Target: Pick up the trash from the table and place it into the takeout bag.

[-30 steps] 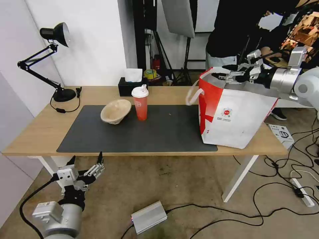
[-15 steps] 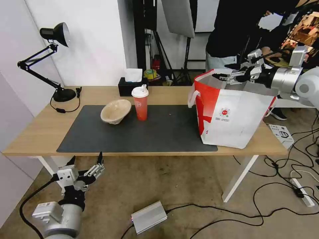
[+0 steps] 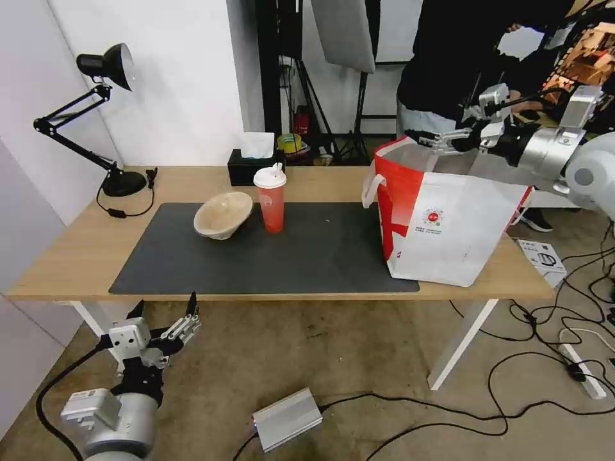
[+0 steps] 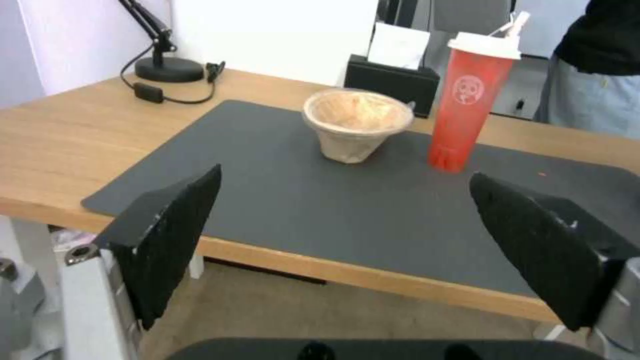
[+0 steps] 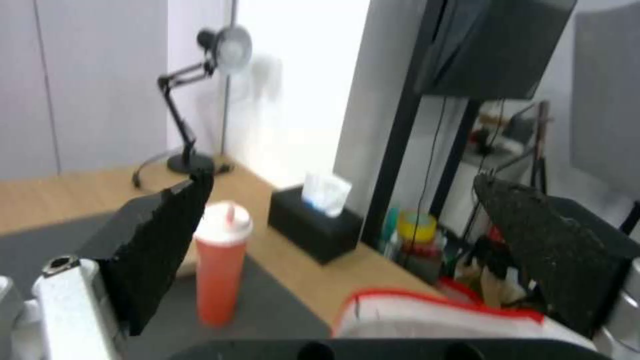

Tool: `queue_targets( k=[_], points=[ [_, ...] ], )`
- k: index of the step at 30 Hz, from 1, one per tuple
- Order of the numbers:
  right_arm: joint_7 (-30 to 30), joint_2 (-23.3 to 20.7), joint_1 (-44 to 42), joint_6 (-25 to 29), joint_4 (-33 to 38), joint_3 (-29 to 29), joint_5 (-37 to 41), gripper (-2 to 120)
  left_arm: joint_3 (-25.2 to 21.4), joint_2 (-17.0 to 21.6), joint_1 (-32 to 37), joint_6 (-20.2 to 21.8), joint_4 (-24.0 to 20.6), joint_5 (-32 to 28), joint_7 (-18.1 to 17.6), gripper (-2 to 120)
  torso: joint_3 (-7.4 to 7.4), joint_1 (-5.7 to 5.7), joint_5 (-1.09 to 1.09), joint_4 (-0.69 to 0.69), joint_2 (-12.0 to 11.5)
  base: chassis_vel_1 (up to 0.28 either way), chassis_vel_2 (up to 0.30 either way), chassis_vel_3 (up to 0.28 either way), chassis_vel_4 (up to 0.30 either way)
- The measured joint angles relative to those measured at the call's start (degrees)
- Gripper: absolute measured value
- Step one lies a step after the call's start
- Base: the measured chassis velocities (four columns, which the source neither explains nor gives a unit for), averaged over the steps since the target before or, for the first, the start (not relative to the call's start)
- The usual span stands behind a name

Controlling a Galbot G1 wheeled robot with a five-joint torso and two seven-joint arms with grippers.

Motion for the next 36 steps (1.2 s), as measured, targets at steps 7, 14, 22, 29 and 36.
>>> queue_targets(
  k=[7,14,22,29,36],
  points=[
    [14.3,1.9,-4.3,6.5,8.8,0.1,1.0,100,-0.5,-0.7,0.3,0.0,-0.4,0.0,-0.1,100,0.0,0.0,-0.01,0.02,0.0,0.0,0.0,0.0,0.0],
    [28.3,5.4,-14.0,13.7,18.0,2.8,-2.3,100,-1.9,-1.0,0.7,0.0,-0.7,-0.4,-0.1,100,0.0,0.0,0.0,0.02,0.0,0.0,0.0,0.0,0.0],
    [31.7,6.4,-25.3,18.2,23.5,8.3,-8.3,100,-2.6,-1.2,0.8,0.0,-1.2,-0.9,-0.1,100,0.0,0.0,0.0,0.01,0.0,0.0,0.0,0.0,0.0],
    [33.4,6.4,-40.7,19.9,29.4,16.7,-13.0,100,-2.6,-1.5,1.0,0.0,-1.3,-0.8,-0.1,100,0.0,0.0,0.01,0.0,0.0,0.0,0.0,0.0,0.0],
    [33.7,8.5,-54.0,21.3,33.2,23.5,-17.5,100,-2.6,-1.5,1.0,0.0,-1.2,-0.7,0.0,100,0.0,0.0,0.0,0.01,0.0,0.0,0.0,0.0,0.0]
  ],
)
